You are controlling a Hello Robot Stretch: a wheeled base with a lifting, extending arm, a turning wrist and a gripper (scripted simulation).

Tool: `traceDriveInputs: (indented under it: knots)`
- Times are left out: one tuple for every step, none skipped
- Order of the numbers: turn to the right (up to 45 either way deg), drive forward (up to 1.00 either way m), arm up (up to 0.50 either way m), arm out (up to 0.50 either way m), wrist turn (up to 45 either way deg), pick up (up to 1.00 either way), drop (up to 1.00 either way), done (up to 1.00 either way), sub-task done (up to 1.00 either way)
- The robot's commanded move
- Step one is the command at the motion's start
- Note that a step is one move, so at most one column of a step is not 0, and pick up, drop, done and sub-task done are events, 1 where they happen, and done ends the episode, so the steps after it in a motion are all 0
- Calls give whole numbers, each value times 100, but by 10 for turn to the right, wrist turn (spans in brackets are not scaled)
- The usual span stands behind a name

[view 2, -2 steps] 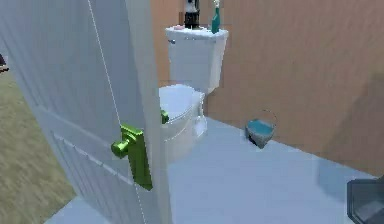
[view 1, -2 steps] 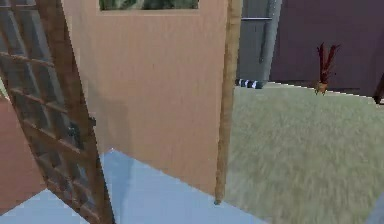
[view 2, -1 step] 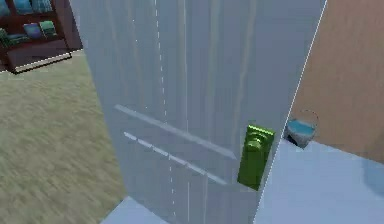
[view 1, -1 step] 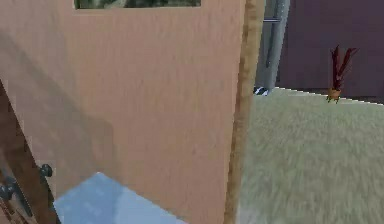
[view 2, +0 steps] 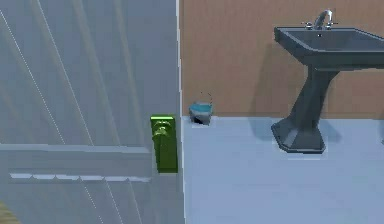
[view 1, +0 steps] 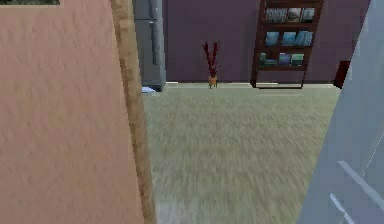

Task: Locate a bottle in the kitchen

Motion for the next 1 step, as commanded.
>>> traceDriveInputs:
  knots:
    - [0,30,0,0,0,0,0,0,0]
